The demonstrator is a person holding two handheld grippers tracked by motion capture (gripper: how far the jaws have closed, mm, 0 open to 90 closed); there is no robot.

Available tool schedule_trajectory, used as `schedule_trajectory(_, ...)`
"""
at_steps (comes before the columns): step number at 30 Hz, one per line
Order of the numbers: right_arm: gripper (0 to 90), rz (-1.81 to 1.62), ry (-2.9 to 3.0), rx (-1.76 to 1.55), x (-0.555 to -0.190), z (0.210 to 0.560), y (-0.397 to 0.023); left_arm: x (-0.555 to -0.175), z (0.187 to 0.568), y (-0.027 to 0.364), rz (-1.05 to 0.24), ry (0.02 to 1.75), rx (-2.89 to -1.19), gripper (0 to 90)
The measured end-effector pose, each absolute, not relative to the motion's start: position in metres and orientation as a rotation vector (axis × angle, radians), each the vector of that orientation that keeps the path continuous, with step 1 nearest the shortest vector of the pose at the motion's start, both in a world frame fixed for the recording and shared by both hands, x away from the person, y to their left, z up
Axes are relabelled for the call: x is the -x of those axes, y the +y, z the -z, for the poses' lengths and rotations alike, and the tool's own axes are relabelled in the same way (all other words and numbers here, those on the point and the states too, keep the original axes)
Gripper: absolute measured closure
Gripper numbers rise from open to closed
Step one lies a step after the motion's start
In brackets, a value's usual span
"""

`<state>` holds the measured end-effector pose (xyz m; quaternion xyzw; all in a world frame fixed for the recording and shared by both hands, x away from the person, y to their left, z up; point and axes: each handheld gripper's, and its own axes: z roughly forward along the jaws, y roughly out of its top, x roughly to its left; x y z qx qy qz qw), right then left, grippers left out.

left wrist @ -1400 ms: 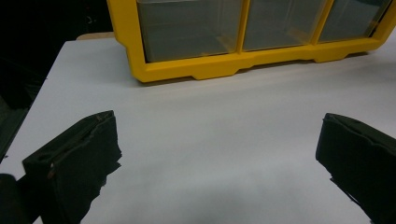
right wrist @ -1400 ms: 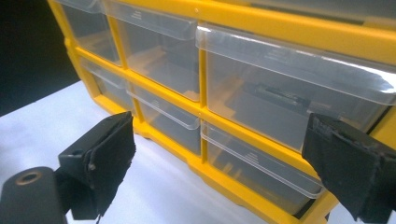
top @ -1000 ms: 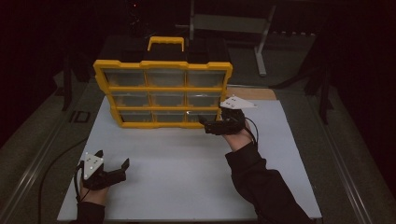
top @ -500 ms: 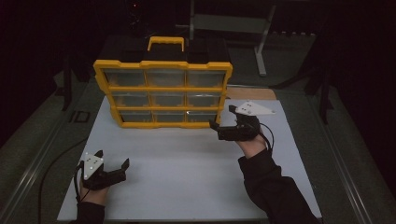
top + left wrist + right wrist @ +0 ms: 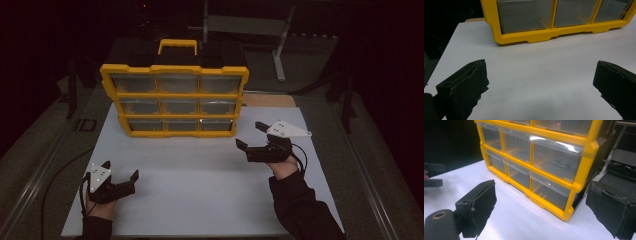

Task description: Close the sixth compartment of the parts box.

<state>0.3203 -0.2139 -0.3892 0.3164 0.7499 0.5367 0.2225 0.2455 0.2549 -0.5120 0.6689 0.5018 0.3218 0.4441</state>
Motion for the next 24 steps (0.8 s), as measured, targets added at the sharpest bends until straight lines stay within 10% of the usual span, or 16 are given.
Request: schedule_trajectory(24,9.4,-1.47,2.131,-0.858,-0.3,0.438,-0.256,-0.245,0.512,0.255,-0.8,1.243,-1.662,0.3)
